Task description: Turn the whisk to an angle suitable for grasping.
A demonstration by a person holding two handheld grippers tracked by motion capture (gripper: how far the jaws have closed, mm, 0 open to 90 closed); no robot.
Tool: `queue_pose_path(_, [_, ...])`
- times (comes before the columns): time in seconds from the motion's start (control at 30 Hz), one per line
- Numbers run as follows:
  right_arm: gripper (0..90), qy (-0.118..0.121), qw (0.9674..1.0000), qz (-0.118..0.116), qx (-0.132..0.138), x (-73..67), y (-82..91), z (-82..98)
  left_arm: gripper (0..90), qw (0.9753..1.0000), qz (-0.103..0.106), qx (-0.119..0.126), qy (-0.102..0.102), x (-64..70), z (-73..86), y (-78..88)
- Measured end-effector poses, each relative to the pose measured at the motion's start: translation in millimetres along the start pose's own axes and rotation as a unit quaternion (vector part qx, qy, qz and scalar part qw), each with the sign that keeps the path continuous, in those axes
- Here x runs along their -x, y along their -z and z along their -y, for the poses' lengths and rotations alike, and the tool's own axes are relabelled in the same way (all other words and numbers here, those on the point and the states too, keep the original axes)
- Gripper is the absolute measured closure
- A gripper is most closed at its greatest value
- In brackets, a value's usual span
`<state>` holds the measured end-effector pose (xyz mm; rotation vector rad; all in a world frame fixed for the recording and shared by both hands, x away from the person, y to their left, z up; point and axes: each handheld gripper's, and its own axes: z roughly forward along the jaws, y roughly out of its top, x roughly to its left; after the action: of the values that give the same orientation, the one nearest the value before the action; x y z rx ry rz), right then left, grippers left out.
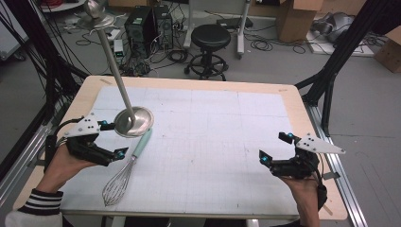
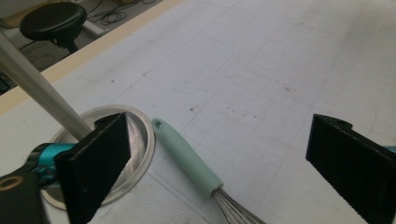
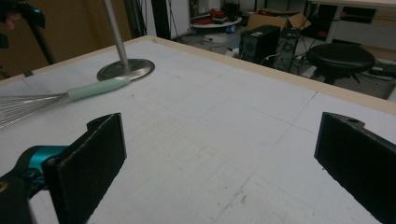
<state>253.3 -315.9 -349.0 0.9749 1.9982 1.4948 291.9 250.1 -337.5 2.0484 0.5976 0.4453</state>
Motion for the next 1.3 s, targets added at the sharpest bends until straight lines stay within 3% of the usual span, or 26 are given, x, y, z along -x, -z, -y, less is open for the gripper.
queue_pose_path(0.13, [0.8,0.000,1.0000,-0.001,0.000,-0.2,-0.4,-0.3,14.5,0.9998,0.016,-0.007,-0.005,-0.8,0.1,-4.2])
queue_pose_path(0.37, [0.8,0.000,1.0000,0.001,0.001,0.5,0.2,-0.1,34.4,0.9982,0.052,-0.026,-0.019,-2.8,2.1,-12.4])
queue_pose_path(0.63, [0.8,0.001,1.0000,0.001,0.001,0.7,0.0,0.0,44.5,0.9929,0.082,-0.075,-0.043,-1.8,0.3,-25.2])
queue_pose_path(0.77, [0.8,-0.002,1.0000,0.000,0.000,0.0,-0.2,-0.2,47.6,0.9885,0.098,-0.102,-0.054,-1.2,1.4,-32.8])
queue_pose_path(1.0, [0.8,0.000,1.0000,-0.001,0.000,-0.5,-1.1,-0.2,55.9,0.9763,0.127,-0.156,-0.080,-0.6,4.0,-48.4])
queue_pose_path(1.07, [0.8,-0.001,1.0000,-0.003,-0.001,-0.6,-1.4,-0.2,58.3,0.9739,0.134,-0.164,-0.081,0.0,4.1,-51.4])
queue_pose_path(1.13, [0.8,0.000,1.0000,-0.002,-0.001,-0.6,-1.5,-0.3,63.8,0.9704,0.140,-0.179,-0.081,0.1,4.3,-55.0])
queue_pose_path(1.17, [0.8,0.000,1.0000,-0.002,-0.001,-0.6,-1.5,-0.3,65.7,0.9704,0.140,-0.179,-0.081,0.1,4.3,-55.0])
queue_pose_path(1.2, [0.8,-0.001,1.0000,-0.002,-0.001,-0.5,-1.3,-0.2,68.3,0.9681,0.142,-0.187,-0.086,-0.6,4.4,-56.3])
queue_pose_path(1.27, [0.8,-0.001,1.0000,-0.002,-0.001,-0.4,-1.3,-0.2,70.8,0.9659,0.148,-0.195,-0.085,-0.4,5.6,-58.6])
queue_pose_path(1.3, [0.8,0.000,1.0000,-0.002,-0.001,-0.3,-1.2,-0.1,75.2,0.9633,0.149,-0.205,-0.090,0.4,6.4,-60.6])
